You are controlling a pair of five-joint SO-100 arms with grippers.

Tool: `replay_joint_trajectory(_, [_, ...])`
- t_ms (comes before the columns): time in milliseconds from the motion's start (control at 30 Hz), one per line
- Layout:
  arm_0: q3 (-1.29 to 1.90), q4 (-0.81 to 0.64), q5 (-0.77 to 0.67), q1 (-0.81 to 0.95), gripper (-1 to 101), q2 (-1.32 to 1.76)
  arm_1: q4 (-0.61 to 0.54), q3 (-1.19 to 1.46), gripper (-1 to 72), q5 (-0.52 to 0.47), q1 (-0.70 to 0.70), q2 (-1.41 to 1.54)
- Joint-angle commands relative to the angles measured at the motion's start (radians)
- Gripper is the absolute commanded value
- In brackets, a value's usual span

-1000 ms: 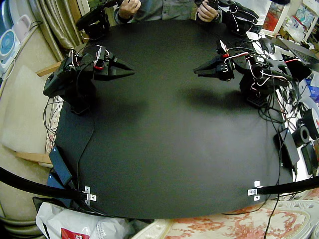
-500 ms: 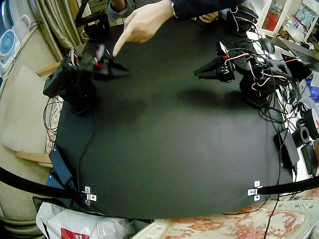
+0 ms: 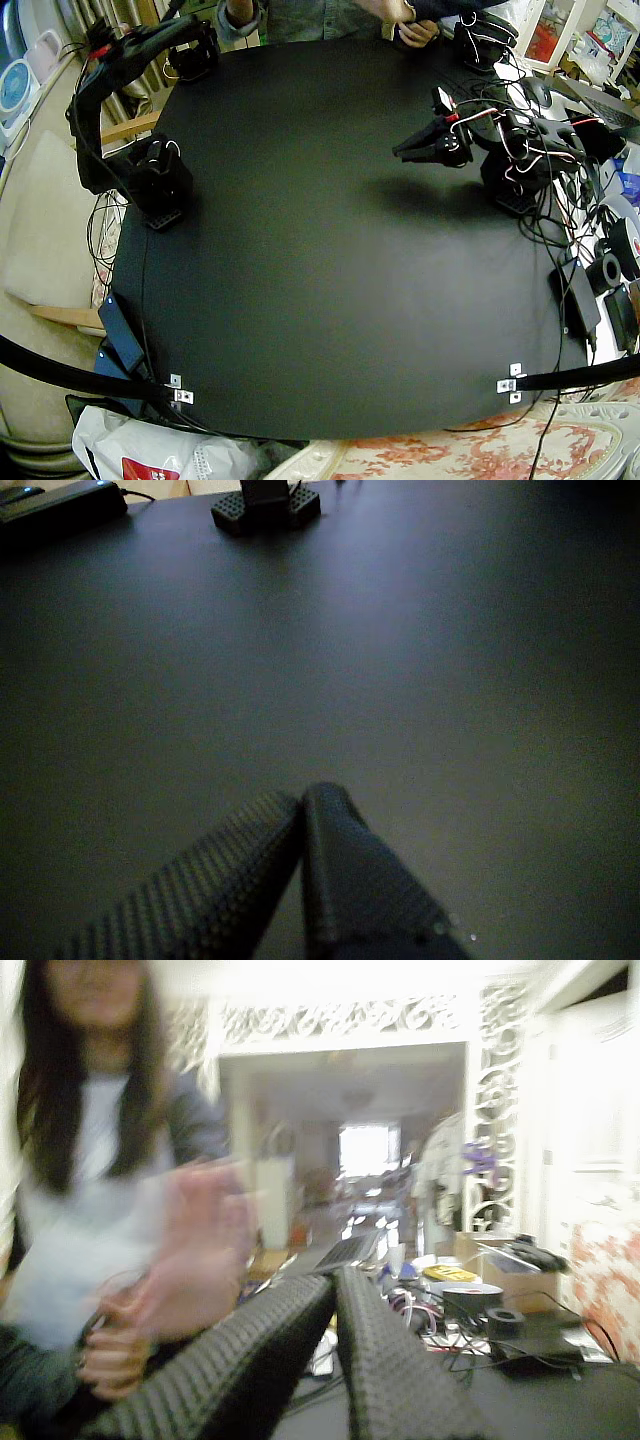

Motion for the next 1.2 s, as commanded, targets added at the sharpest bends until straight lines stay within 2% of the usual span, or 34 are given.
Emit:
replay_joint_trajectory(0, [0.012,0.002,-0.009,0.020,0,0.018,0.017,0.104,-0.3,0.046,0.049,-0.029])
replay_joint_trajectory(33, [0.012,0.000,-0.008,0.020,0,0.018,0.100,-0.104,-0.3,-0.032,0.017,-0.127])
replay_joint_trajectory(100, [0.012,-0.002,-0.006,0.017,0,0.018,0.158,-0.377,-0.3,-0.155,-0.101,-0.265])
replay_joint_trajectory(133, [0.012,-0.002,-0.008,0.018,0,0.018,0.152,-0.380,-0.3,-0.167,-0.124,-0.270])
replay_joint_trajectory(233, [0.012,0.003,-0.011,0.020,0,0.018,0.018,-0.028,-0.3,0.044,-0.032,-0.291])
replay_joint_trajectory(300, [0.012,0.002,-0.009,0.015,0,0.018,0.186,-0.249,-0.3,-0.011,-0.023,-0.356])
replay_joint_trajectory(367, [0.012,-0.003,-0.006,0.011,0,0.018,0.264,-0.489,-0.3,-0.110,-0.081,-0.356])
replay_joint_trajectory(400, [0.012,0.000,-0.006,0.011,0,0.018,0.265,-0.500,-0.3,-0.132,-0.121,-0.330])
replay_joint_trajectory(433, [0.012,0.003,-0.006,0.011,0,0.018,0.195,-0.359,-0.3,-0.121,-0.149,-0.256])
replay_joint_trajectory(467, [0.012,0.003,-0.006,0.009,0,0.018,0.067,-0.114,-0.3,-0.041,-0.130,-0.179])
replay_joint_trajectory(533, [0.012,0.005,-0.006,0.006,0,0.018,-0.041,0.112,-0.3,0.081,-0.052,-0.133])
replay_joint_trajectory(567, [0.012,0.006,-0.008,0.005,0,0.018,-0.031,0.130,-0.3,0.106,-0.012,-0.121])
replay_joint_trajectory(600, [0.012,0.011,-0.011,0.002,0,0.018,0.087,-0.058,-0.3,0.029,-0.006,-0.123])
replay_joint_trajectory(667, [0.012,0.021,-0.014,0.002,0,0.018,0.224,-0.360,-0.3,-0.094,-0.081,-0.198])
replay_joint_trajectory(700, [0.012,0.023,-0.015,0.005,0,0.018,0.225,-0.387,-0.3,-0.124,-0.137,-0.199])
replay_joint_trajectory(733, [0.012,0.023,-0.015,0.006,0,0.018,0.175,-0.270,-0.3,-0.084,-0.140,-0.183])
replay_joint_trajectory(800, [0.012,0.023,-0.015,0.008,0,0.018,-0.061,0.141,-0.3,0.098,-0.055,-0.112])
replay_joint_trajectory(833, [0.012,0.018,-0.015,0.005,0,0.018,-0.021,0.100,-0.3,0.094,-0.031,-0.086])
replay_joint_trajectory(867, [0.012,0.014,-0.012,0.002,0,0.018,0.150,-0.186,-0.3,-0.041,-0.098,-0.118])
replay_joint_trajectory(900, [0.012,0.014,-0.012,0.002,0,0.018,0.184,-0.287,-0.3,-0.106,-0.160,-0.143])
replay_joint_trajectory(933, [0.012,0.014,-0.012,0.002,0,0.018,0.172,-0.262,-0.3,-0.133,-0.212,-0.138])
replay_joint_trajectory(1000, [0.012,0.018,-0.015,0.002,0,0.018,-0.020,0.103,-0.3,0.064,-0.110,-0.112])
replay_joint_trajectory(1033, [0.012,0.023,-0.015,0.002,0,0.018,-0.005,0.115,-0.3,0.091,-0.084,-0.110])
replay_joint_trajectory(1067, [0.012,0.018,-0.015,0.000,0,0.018,0.143,-0.084,-0.3,0.023,-0.089,-0.112])
replay_joint_trajectory(1100, [0.012,0.014,-0.014,-0.006,0,0.018,0.230,-0.284,-0.3,-0.077,-0.150,-0.123])
replay_joint_trajectory(1133, [0.012,0.014,-0.012,-0.008,0,0.018,0.239,-0.316,-0.3,-0.132,-0.193,-0.106])
replay_joint_trajectory(1167, [0.012,0.014,-0.014,-0.009,0,0.018,0.215,-0.245,-0.3,-0.124,-0.176,-0.101])
